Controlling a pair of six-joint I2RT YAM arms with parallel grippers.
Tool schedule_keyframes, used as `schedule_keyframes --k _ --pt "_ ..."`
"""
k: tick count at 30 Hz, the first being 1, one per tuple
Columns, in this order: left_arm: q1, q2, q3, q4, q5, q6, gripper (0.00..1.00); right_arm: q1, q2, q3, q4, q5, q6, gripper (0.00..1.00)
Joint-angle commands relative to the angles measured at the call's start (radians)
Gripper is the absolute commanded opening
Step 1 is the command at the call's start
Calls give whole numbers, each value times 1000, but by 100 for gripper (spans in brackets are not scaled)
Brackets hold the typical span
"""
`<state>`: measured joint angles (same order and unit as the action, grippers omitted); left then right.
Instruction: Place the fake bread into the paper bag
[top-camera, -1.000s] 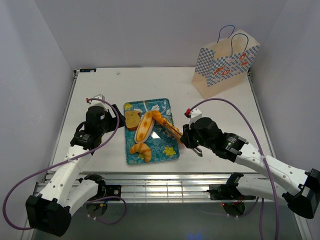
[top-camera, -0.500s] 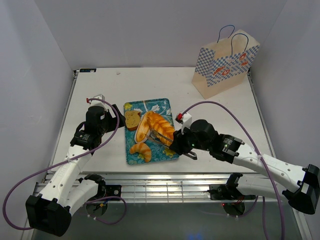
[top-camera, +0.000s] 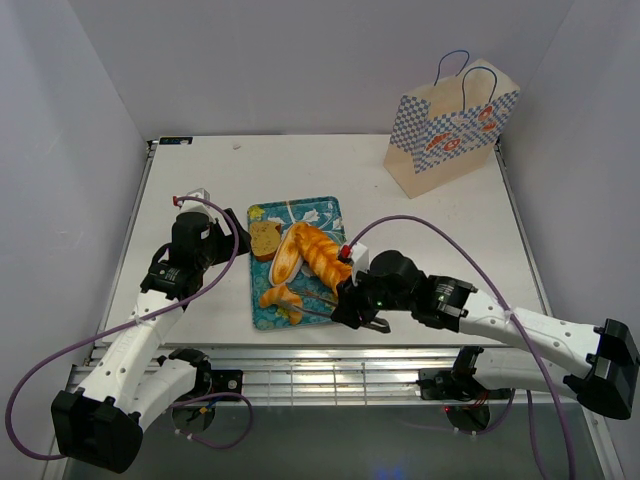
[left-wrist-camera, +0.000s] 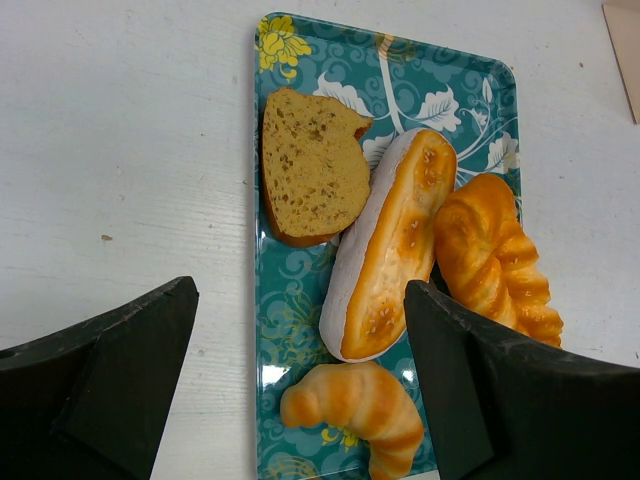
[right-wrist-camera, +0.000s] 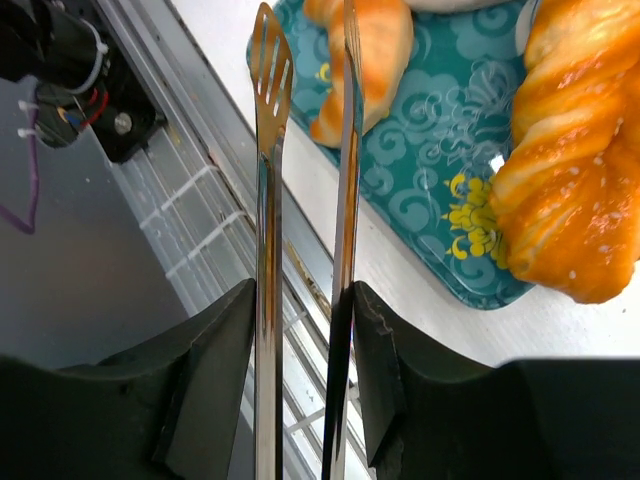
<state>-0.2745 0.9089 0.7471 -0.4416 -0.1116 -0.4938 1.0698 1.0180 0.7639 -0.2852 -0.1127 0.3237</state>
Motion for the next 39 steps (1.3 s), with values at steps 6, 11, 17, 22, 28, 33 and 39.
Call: schedule_keyframes --k 6,11,17,22,28,33,39 --pt "-5 -15 5 -3 6 9 95 51 63 -44 90 64 6 49" --pt "-5 -13 5 -3 6 9 95 77 91 -44 109 142 23 50" --pt "-5 -13 5 -3 7 9 95 82 53 -44 104 195 37 50" --pt "-5 -15 5 -3 9 9 95 82 -7 -40 97 203 38 50" --pt "-5 -16 5 -2 10 8 95 82 4 -52 95 202 46 50" --pt "-5 -13 5 -3 9 9 95 82 43 -87 152 156 52 50" --pt "-5 -13 5 -3 10 9 95 84 73 -109 167 180 57 50"
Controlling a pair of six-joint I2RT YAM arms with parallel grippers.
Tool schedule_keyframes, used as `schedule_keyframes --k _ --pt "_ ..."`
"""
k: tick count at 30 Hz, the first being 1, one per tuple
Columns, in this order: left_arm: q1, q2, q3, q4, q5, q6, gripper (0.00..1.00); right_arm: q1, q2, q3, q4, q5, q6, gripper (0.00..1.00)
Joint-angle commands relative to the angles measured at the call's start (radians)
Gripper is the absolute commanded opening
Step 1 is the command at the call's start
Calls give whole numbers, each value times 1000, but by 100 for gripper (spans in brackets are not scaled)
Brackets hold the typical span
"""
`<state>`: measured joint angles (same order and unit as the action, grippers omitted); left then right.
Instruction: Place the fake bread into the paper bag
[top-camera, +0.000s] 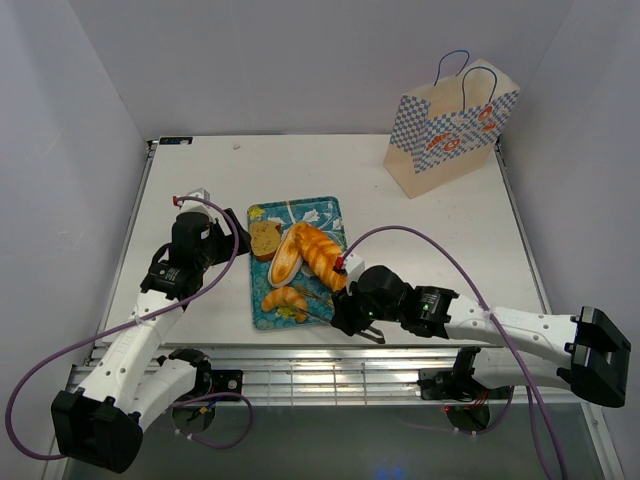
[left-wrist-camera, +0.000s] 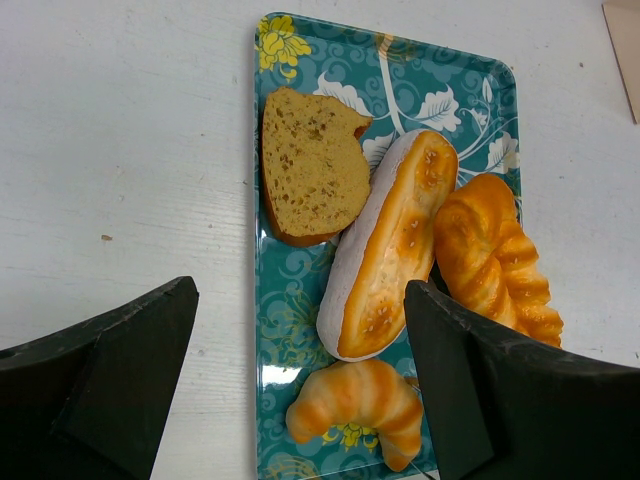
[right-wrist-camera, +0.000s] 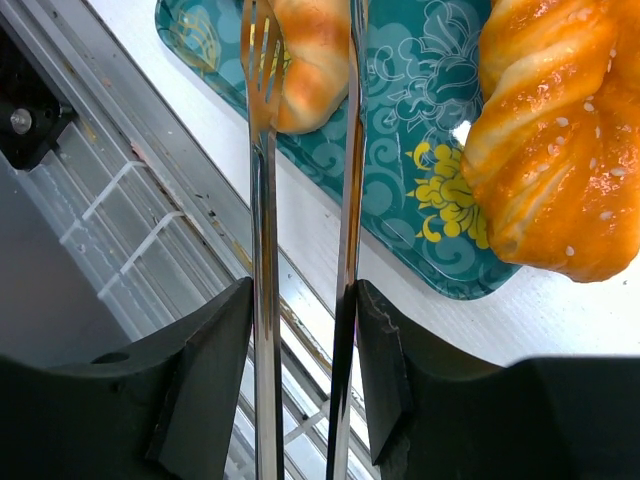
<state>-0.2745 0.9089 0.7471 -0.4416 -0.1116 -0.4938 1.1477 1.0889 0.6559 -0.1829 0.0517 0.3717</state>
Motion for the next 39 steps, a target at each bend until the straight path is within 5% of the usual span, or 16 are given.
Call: schedule_keyframes --k 1,14,19,26,33,39 --pt "-5 -15 5 -2 12 9 95 4 0 -4 63 33 10 50" --pt "-6 -15 5 -3 18 9 95 7 51 -25 103 -9 32 50" --pt "-5 -15 5 -2 16 9 95 9 69 -4 91 -15 27 42" --pt "-5 -16 5 -3 18 9 95 24 -41 97 13 0 3 17" --pt "-5 -15 5 -3 18 11 95 24 -125 194 -33 10 -33 13" --pt "-5 -13 5 -2 18 9 95 23 -196 264 -58 161 -56 15"
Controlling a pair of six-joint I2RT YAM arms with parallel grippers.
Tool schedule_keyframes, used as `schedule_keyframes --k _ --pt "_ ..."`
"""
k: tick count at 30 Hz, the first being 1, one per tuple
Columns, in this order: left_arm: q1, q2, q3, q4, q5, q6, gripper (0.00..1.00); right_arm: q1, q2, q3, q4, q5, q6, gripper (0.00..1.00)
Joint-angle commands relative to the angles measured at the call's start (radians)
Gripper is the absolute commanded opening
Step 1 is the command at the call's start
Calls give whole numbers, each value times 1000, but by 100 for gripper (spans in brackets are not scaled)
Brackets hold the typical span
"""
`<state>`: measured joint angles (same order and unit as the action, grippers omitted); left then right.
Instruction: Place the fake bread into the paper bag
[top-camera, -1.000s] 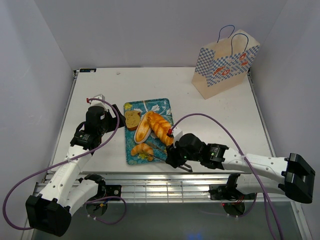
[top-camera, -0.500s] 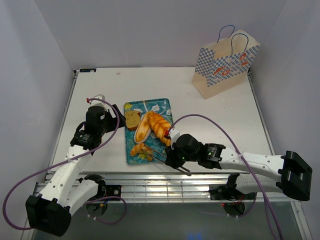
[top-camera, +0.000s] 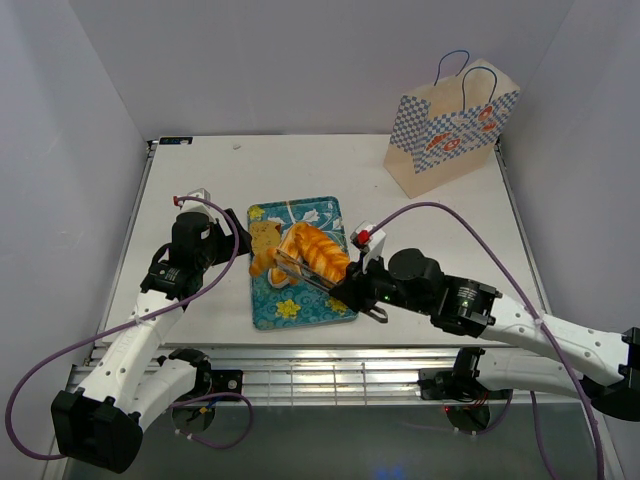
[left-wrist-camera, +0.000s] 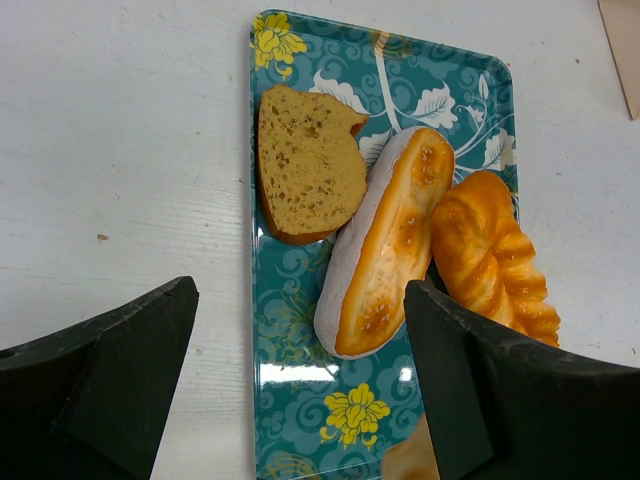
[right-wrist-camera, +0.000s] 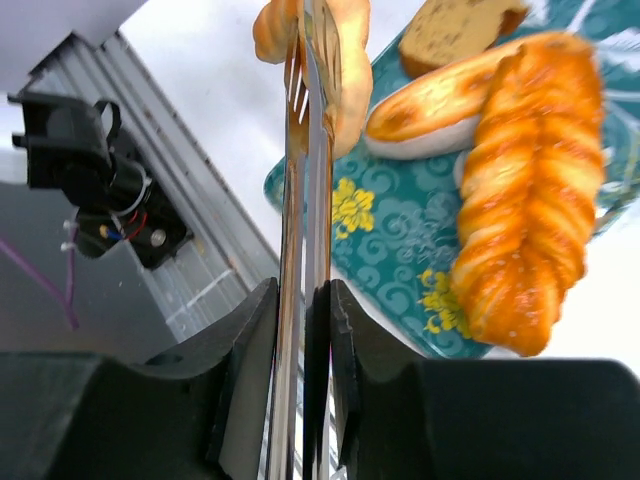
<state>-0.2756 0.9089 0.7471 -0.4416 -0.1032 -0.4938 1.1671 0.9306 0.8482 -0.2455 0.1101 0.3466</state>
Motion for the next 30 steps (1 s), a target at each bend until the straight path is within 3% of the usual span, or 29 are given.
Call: schedule_keyframes --k 1,7,10,16,30 --pt "-4 -13 5 -3 10 9 95 3 -41 98 0 147 -35 15" --pt "-5 -10 5 -3 13 9 95 -21 -44 189 -8 359 -69 16" --pt "-4 -15 8 -3 11 11 94 -107 -36 232 -6 408 -81 15" --pt "-4 -33 6 -2 3 6 94 -483 40 377 -5 162 -101 15" --pt "-5 -50 9 1 33 6 94 -868 273 609 92 -21 9 20"
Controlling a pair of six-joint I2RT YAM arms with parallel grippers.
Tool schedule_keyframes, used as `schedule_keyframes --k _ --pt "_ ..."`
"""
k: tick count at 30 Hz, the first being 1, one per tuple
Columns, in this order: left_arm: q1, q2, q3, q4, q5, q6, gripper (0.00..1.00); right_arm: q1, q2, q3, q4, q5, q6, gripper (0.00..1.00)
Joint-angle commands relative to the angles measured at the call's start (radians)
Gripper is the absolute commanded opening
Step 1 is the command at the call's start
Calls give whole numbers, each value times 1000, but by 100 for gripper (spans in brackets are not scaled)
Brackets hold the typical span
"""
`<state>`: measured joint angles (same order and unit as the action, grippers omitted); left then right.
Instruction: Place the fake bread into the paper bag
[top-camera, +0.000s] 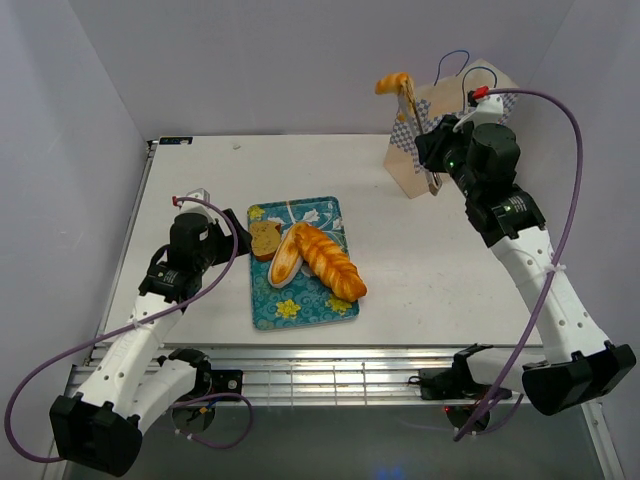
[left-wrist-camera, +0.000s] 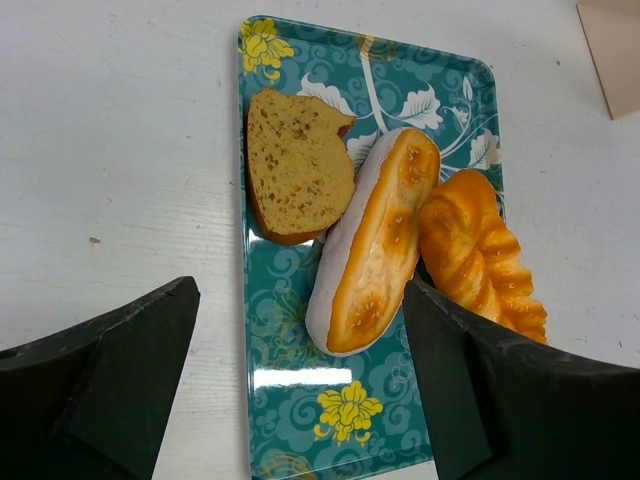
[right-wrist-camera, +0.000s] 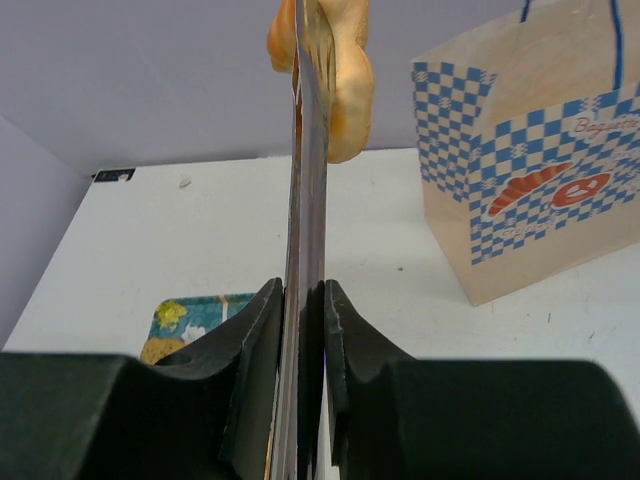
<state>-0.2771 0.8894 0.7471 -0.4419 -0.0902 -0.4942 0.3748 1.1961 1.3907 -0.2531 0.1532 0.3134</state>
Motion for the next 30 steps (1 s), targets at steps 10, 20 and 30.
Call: schedule_keyframes --k 10,20,30 --pt "-10 -52 8 8 38 6 94 -296 103 93 196 -207 170 22" --pt "-13 -55 6 12 44 5 93 -401 169 44 325 -248 257 23" --pt "-13 -46 5 11 44 6 94 -451 169 7 354 -244 280 24"
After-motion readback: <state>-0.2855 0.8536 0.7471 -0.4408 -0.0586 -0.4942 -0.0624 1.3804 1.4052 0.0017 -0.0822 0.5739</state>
